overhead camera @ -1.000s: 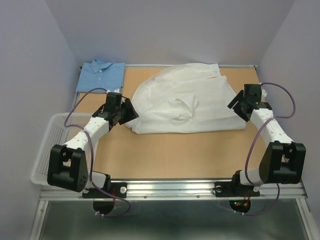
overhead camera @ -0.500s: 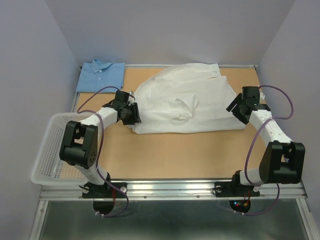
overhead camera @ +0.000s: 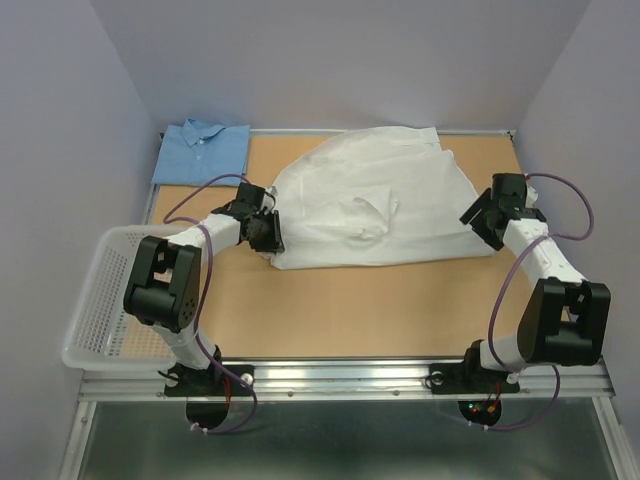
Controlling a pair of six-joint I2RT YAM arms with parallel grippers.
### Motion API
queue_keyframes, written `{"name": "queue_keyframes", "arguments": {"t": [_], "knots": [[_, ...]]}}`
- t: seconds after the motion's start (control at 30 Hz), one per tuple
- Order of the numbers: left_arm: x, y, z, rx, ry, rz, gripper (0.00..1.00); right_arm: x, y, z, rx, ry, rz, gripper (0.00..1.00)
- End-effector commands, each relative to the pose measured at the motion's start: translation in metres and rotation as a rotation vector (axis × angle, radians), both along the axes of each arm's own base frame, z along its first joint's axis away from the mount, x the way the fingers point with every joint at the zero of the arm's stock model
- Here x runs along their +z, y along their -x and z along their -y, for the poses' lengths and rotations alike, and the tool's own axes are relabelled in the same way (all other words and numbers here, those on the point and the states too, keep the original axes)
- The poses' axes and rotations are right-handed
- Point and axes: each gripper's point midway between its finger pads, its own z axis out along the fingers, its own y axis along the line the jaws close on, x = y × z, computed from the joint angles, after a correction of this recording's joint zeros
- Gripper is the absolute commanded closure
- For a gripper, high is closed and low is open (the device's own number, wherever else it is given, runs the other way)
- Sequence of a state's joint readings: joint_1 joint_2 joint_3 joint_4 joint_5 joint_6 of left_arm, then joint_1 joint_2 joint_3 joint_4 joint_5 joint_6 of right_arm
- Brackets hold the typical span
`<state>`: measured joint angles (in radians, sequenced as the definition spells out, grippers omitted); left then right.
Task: Fold and stack the long sleeve shirts
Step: Fold the shirt
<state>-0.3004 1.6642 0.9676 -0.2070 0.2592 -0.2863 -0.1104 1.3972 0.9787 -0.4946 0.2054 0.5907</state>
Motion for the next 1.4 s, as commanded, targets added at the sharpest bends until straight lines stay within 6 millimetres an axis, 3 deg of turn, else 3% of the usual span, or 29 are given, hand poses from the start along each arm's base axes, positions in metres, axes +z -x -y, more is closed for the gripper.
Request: {"name": "queue_keyframes", "arguments": {"t": [0.0,0.13,0.27,0.43,0.53,0.8,0.93,1.0,1.2,1.3,1.37], "knots": [[0.018,-0.008,0.008,-0.034,0.029,0.045,0.71,-0.001,0.000,0.014,-0.034,0.017,-0.004,0.27],[0.025,-0.007,0.012,-0.051,0.051,0.054,0.90,-0.003,-0.001,0.018,-0.051,0.017,-0.010,0.27],[0.040,-0.008,0.016,-0.064,0.077,0.077,1.00,-0.009,-0.003,0.019,-0.075,-0.009,-0.018,0.27],[0.065,0.003,0.023,-0.075,0.137,0.106,1.00,-0.012,-0.008,0.017,-0.075,-0.029,-0.024,0.27],[0.069,0.014,0.026,-0.093,0.159,0.108,1.00,-0.017,-0.009,0.015,-0.070,-0.042,-0.034,0.28],[0.048,0.038,0.022,-0.127,0.160,0.066,1.00,-0.047,-0.013,-0.002,-0.028,-0.136,-0.088,0.31],[0.030,0.034,0.017,-0.086,0.127,0.040,1.00,-0.044,-0.018,-0.005,-0.002,-0.145,-0.069,0.32],[0.025,0.033,0.016,-0.073,0.122,0.026,0.93,-0.043,-0.017,-0.006,0.016,-0.142,-0.069,0.32],[0.044,0.023,0.028,-0.063,0.201,0.096,0.65,-0.042,-0.013,-0.011,0.057,-0.148,-0.068,0.32],[0.043,0.021,0.032,-0.070,0.221,0.091,0.55,-0.039,-0.014,-0.013,0.071,-0.152,-0.063,0.32],[0.037,0.019,0.032,-0.067,0.213,0.082,0.54,-0.037,-0.015,-0.014,0.074,-0.157,-0.056,0.32]]}}
